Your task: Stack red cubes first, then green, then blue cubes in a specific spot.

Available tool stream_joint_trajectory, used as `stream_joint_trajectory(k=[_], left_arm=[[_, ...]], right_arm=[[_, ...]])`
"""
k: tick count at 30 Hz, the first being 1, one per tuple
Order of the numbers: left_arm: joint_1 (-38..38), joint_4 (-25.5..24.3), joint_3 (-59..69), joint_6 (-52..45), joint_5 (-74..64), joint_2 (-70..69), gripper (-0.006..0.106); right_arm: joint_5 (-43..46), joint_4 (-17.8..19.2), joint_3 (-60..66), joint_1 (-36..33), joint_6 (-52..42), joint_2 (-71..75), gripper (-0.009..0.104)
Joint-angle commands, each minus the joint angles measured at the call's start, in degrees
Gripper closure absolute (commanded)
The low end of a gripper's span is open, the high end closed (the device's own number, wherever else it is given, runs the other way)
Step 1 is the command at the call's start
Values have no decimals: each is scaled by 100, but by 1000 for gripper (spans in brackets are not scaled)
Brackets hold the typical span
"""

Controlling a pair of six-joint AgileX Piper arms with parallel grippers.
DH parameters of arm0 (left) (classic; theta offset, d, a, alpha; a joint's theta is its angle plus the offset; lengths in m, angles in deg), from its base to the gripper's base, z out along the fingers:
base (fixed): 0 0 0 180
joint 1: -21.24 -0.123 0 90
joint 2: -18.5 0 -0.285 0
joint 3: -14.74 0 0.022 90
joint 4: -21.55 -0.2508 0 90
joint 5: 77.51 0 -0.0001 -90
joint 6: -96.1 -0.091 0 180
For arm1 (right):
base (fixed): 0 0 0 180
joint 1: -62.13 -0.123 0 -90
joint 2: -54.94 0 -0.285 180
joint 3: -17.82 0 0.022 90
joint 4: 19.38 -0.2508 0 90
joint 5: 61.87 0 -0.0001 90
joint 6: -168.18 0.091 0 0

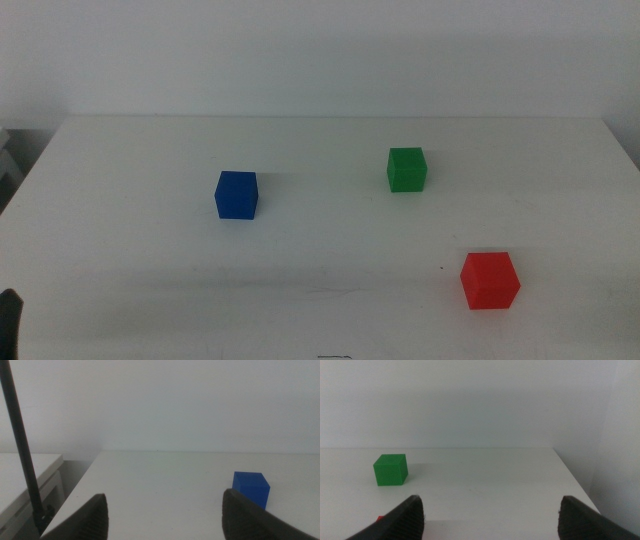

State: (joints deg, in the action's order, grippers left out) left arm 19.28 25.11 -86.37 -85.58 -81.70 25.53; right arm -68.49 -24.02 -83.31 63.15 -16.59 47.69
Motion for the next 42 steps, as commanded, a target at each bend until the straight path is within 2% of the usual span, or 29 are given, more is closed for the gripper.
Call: stream_joint_trajectory(k=[1,5,7,10,17,21,23,26,29,32,42], left_arm=[[13,60,-14,3,454,-117,26],[13,60,-14,3,454,-117,26],[13,60,-14,3,454,-117,26],[13,60,-14,3,454,-117,26],[13,60,-14,3,454,-117,26],[13,60,-14,3,454,-117,26],[13,60,-14,3,454,-117,26],[13,60,-14,3,454,-117,26],[13,60,-14,3,454,-117,26],[13,60,-14,3,454,-117,26],[13,60,-14,3,454,-117,26]], right_arm=[[431,73,-105,-15,19,130,1],[456,68,-105,-15,59,130,1],[504,264,-105,-15,-86,130,1],[504,325,-105,-15,-114,130,1],[-86,4,-614,-15,60,-30,1],[-716,-14,-1473,-15,41,-911,1],[-1352,-205,-2094,-21,41,-1629,1],[-2666,-876,-3120,-21,-43,-2737,1],[-3568,-1388,-3916,-21,-89,-3560,1],[-3774,-1644,-4337,-21,-89,-4146,1],[-3458,-2112,-4453,-21,-1,-5129,1]])
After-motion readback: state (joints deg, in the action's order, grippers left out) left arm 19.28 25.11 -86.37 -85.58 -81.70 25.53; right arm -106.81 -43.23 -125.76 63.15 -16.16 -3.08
